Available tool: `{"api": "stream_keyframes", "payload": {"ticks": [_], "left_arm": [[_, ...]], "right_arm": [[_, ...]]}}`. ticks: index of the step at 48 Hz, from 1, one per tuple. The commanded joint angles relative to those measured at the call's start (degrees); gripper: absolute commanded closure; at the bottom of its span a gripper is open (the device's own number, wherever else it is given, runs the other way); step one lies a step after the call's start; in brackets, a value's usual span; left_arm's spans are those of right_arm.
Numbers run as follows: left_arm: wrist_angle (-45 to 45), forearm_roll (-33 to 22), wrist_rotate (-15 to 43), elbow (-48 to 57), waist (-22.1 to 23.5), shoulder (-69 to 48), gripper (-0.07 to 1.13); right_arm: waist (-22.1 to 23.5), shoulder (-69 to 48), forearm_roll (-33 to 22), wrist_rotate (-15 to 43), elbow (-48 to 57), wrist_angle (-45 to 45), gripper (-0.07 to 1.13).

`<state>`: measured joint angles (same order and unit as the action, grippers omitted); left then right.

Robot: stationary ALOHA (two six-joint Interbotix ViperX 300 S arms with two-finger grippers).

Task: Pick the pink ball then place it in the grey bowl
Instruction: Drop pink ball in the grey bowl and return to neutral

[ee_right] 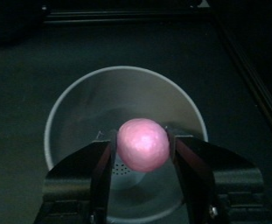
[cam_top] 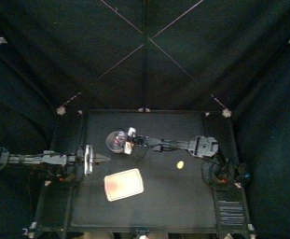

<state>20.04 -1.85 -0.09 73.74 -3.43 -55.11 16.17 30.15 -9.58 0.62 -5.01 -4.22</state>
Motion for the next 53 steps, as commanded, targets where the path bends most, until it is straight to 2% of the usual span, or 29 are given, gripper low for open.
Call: {"api": "stream_keyframes", "payload": {"ticks": [1,6,9,18,25,33,45,53], "left_arm": [[0.53,0.00,0.09,-0.62,-0.18,0.18,1.04],[0.53,0.00,0.09,-0.53,-0.18,0.26,1.04],[0.53,0.00,0.09,-0.53,-0.26,0.26,1.04],[0.53,0.00,0.09,-0.53,-0.26,0.26,1.04],[0.53,0.00,0.09,-0.44,-0.26,0.18,1.04],[0.53,0.00,0.09,-0.35,-0.26,0.18,1.04],[0.53,0.00,0.00,0.09,-0.26,0.18,1.04],[0.53,-0.09,0.00,0.35,-0.35,0.26,1.04]], "right_arm": [[-0.09,-1.05,0.44,-0.26,-2.81,-1.32,0.24],[0.09,-1.14,0.70,0.00,-2.81,-1.23,0.12],[0.09,-1.58,1.05,-0.09,-2.72,-1.05,0.09],[0.00,-4.22,1.67,-0.09,-0.88,1.93,0.09],[0.09,-9.14,2.72,0.00,4.31,6.42,0.09],[0.18,-17.93,5.71,0.00,15.38,16.70,0.09],[0.18,-33.13,11.60,0.00,41.13,37.53,0.09],[-0.97,-41.84,13.18,0.09,54.67,46.93,0.09]]}}
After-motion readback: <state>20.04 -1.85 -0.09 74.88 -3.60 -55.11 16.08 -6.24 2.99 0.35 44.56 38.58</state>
